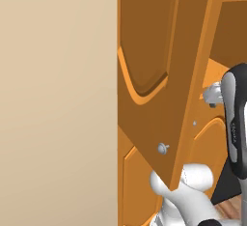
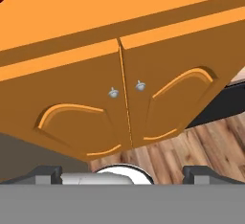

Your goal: There are various items on the counter. Only move the condiments/shakers into the cabinet.

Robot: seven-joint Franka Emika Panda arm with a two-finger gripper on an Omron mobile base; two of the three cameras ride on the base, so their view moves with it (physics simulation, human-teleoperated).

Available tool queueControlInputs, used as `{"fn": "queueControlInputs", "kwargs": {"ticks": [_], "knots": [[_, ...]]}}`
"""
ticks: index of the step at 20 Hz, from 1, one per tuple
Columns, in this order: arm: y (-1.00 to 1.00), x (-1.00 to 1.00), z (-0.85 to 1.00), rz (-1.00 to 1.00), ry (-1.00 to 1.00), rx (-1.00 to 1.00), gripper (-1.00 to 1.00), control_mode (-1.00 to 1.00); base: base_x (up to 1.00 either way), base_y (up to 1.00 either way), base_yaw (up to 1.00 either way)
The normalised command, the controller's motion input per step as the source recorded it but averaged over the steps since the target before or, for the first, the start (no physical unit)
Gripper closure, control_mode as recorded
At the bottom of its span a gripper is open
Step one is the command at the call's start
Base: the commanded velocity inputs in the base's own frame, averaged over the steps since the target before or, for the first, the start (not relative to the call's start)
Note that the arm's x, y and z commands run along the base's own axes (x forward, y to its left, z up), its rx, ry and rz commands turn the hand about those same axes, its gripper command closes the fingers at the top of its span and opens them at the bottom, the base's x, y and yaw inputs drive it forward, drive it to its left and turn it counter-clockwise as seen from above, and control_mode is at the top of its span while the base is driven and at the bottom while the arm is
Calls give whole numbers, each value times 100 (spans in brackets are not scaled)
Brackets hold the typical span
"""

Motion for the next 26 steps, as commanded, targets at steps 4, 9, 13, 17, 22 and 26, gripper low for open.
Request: {"fn": "queueControlInputs", "kwargs": {"ticks": [4,9,13,17,22,26], "knots": [[16,0,0,0,0,0,-100,-100,0,0,0],[2,2,-2,0,0,0,-100,-100,0,0,0],[0,0,-4,0,0,0,-100,100,-9,-3,0],[0,0,0,0,0,0,-100,100,-95,-59,-4],[0,0,0,0,0,0,-100,100,-100,-100,-12],[0,0,0,0,0,0,-100,100,-62,-100,-4]]}}
